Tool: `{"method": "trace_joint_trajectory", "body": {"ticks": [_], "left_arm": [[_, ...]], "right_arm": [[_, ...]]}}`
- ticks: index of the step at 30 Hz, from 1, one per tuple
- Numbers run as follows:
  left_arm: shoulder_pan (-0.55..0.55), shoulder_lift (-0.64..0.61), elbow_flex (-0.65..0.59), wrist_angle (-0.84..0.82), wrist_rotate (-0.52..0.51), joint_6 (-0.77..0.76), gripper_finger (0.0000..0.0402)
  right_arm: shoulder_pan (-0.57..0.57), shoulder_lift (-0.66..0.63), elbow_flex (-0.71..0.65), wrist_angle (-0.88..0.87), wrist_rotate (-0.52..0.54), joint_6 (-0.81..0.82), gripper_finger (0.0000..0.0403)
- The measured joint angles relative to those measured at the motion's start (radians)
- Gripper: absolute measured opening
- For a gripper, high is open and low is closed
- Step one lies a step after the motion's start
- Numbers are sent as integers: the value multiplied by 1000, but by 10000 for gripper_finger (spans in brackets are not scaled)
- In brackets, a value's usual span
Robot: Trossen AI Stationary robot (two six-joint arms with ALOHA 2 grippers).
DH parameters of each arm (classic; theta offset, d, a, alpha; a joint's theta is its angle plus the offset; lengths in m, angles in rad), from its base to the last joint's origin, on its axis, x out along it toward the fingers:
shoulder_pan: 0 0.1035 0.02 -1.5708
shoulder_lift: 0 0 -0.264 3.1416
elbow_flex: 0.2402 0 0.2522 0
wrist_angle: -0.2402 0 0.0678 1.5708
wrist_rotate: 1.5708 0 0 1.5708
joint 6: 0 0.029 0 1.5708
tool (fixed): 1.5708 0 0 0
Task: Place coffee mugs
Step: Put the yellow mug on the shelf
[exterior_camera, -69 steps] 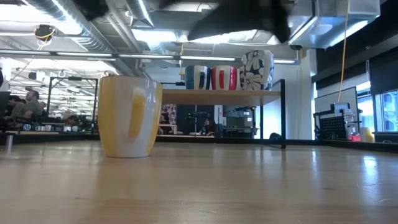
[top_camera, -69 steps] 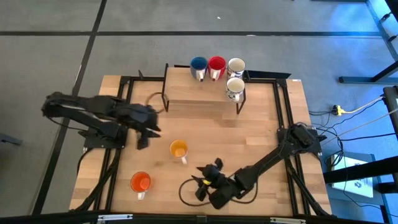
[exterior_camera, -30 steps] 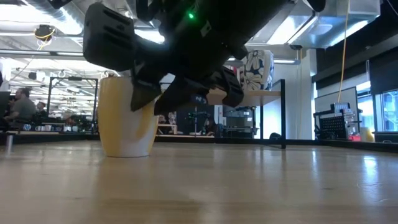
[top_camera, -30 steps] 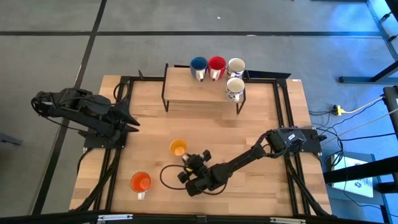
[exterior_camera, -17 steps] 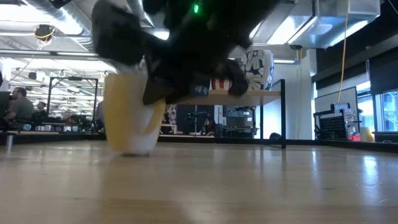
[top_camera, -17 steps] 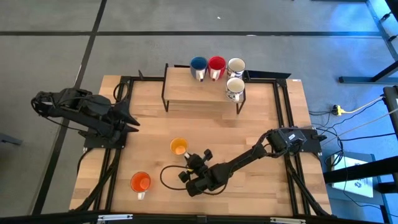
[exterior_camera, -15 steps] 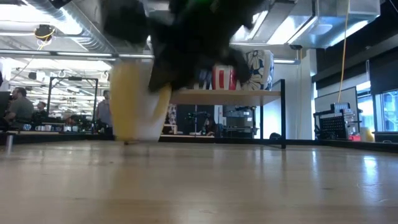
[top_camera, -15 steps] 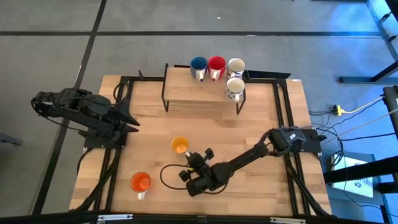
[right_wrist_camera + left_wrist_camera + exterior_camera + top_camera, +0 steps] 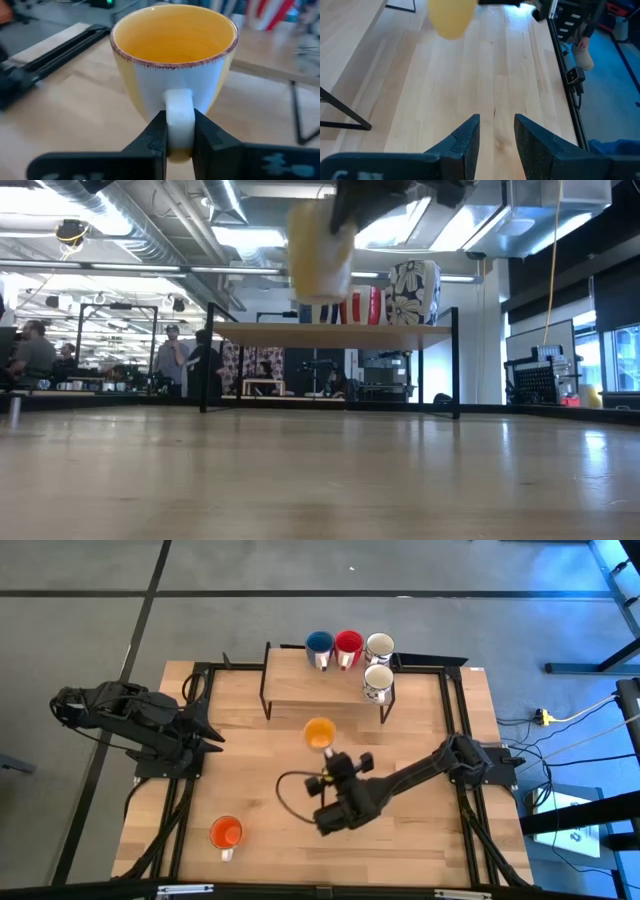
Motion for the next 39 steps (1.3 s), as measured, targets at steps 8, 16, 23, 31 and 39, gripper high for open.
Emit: {"method": "trace_joint_trajectory", "body": {"ticks": [8, 16, 23, 31, 39], "left_arm": [[0, 0, 0, 1, -1, 0, 115], [0, 0, 0, 3, -5, 0, 115], [0, 0, 0, 3, -18, 0, 115], [0, 0, 0, 3, -49, 15, 115], [0, 0, 0, 3, -49, 18, 115]], "right_arm": [[-100, -46, 1, -114, -7, 119, 34], [-211, -54, 1, -120, -3, 115, 34], [-286, -54, 1, -120, -32, 108, 34], [-338, -54, 1, -119, -59, 76, 34], [-369, -54, 1, -115, -81, 54, 34]]}}
